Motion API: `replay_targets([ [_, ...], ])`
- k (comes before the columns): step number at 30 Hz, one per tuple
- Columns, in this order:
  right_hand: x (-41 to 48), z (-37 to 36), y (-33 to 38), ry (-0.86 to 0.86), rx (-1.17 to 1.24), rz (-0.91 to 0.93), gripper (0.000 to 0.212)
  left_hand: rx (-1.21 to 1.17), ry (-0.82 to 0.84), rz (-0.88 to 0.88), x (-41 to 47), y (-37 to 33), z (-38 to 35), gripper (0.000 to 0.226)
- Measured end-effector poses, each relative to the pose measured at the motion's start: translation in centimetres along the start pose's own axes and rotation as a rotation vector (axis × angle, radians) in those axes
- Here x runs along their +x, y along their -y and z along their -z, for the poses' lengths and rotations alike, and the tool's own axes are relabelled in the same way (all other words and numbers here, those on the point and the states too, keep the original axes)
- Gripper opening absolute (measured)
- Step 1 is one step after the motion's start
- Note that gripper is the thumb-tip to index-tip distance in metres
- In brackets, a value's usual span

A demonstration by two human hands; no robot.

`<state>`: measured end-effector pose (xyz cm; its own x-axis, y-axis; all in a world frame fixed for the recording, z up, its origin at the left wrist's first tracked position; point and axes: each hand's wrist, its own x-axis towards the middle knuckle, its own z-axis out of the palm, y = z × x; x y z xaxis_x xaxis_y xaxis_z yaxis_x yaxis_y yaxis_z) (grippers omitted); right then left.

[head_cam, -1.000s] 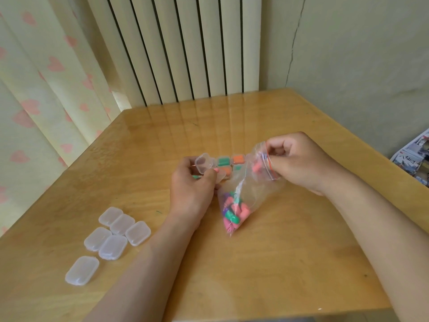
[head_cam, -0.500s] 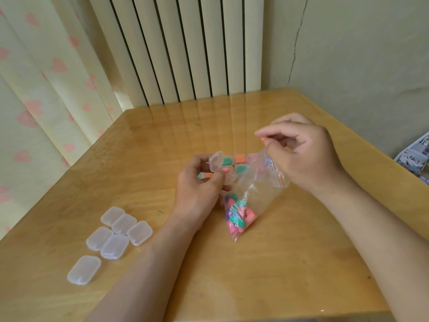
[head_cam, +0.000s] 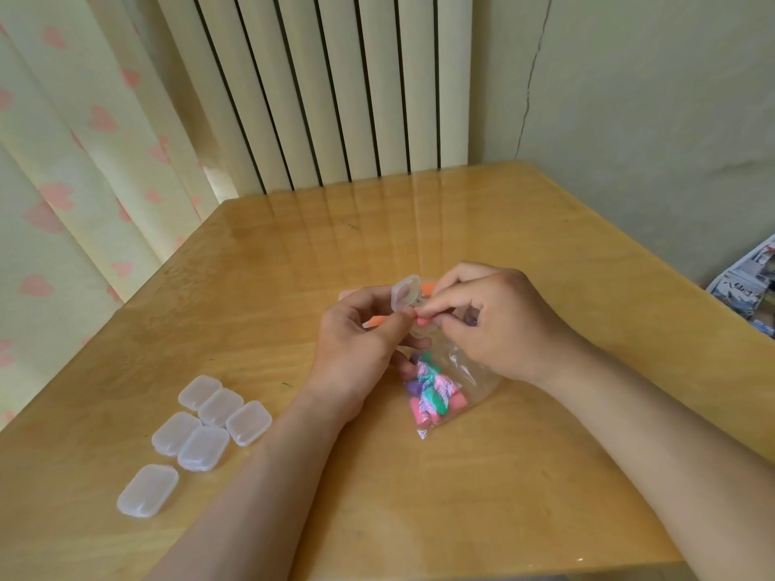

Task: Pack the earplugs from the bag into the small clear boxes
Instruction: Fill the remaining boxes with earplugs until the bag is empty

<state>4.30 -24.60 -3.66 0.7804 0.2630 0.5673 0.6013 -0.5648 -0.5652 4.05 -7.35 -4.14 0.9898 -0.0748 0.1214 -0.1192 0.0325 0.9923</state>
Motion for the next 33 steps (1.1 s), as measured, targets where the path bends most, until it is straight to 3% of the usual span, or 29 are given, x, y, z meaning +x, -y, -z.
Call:
replay_targets([
  [18, 0.0, -0.1, -0.3, 0.058, -0.02, -0.079, 0.018, -0.057, 0.024, 0.003, 0.5, 0.5, 0.3, 0.017],
  [22, 0.0, 0.1, -0.1, 0.049, -0.02, -0.086, 0.018, -0.087, 0.015, 0.002, 0.6, 0.6, 0.4, 0.027],
  [29, 0.0, 0.3, -0.2, -0.008, 0.007, -0.113, 0.02, -0.17, 0.027, 0.039, 1.1, 0.8, 0.7, 0.023],
  [33, 0.1, 0.6, -0.1, 0.035, -0.024, -0.137, 0.037, -0.137, 0.051, 0.019, 1.3, 1.5, 1.0, 0.048],
])
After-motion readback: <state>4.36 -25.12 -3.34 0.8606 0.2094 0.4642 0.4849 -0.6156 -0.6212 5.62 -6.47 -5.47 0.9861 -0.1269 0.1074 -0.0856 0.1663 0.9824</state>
